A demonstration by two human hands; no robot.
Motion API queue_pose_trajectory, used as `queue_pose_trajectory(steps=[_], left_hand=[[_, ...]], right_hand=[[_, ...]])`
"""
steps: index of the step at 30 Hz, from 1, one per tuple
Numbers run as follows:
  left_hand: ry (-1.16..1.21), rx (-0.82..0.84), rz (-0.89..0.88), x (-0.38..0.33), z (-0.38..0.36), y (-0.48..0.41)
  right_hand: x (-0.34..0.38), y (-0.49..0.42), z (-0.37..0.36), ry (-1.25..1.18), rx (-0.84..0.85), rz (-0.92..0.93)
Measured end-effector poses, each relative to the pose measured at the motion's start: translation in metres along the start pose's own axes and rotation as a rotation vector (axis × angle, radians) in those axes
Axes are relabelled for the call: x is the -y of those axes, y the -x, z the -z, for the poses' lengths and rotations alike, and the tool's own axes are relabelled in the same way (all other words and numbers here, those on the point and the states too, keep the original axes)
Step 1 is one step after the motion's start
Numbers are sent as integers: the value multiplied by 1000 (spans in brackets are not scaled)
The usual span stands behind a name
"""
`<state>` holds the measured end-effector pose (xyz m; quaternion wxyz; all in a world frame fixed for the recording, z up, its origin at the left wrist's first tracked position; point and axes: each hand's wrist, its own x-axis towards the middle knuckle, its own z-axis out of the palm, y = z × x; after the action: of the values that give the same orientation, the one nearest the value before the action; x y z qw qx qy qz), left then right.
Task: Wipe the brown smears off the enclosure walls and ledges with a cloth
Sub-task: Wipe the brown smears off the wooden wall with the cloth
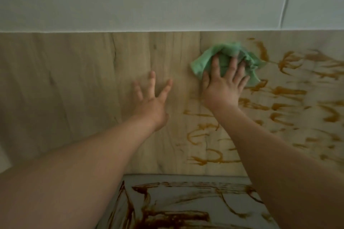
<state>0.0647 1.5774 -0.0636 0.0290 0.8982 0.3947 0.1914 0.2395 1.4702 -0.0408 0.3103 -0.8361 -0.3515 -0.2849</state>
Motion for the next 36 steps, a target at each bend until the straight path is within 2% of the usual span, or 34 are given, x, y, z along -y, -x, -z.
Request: queue_pose_trajectory(steps=[2,4,6,8,12,14,16,21,25,27,30,34,36], left_hand=[[-43,-4,4,2,-2,-2],[-59,-15,-5,6,1,-1],[-52,-9,-10,6,3,0],[-19,-24,-9,2,-1,4],[162,-125,51,-9,-33,16],[208,-122,79,-7,-53,23],[178,-93,75,-2,-71,26],[160,-80,100,-1,-79,22],[170,-108,78,1,-84,20],[165,-118,56,5,-86,20],[122,-56,12,9,-94,28],[83,-3,-13,13,-104,38],[71,-6,-18,13,-105,36]], right_hand=[[-16,33,-27,183,38,331],[-47,73,-56,371,144,635],[-74,88,-68,490,213,781],[-79,79,-58,485,147,789],[-45,50,-37,234,-71,382],[-32,53,-46,164,-103,313],[-37,72,-69,182,-71,362],[-89,154,-135,323,83,627],[-132,181,-146,407,137,835],[-143,180,-141,441,134,870],[-118,185,-146,429,141,864],[-71,189,-171,390,157,1001],[-72,183,-171,428,191,1031]])
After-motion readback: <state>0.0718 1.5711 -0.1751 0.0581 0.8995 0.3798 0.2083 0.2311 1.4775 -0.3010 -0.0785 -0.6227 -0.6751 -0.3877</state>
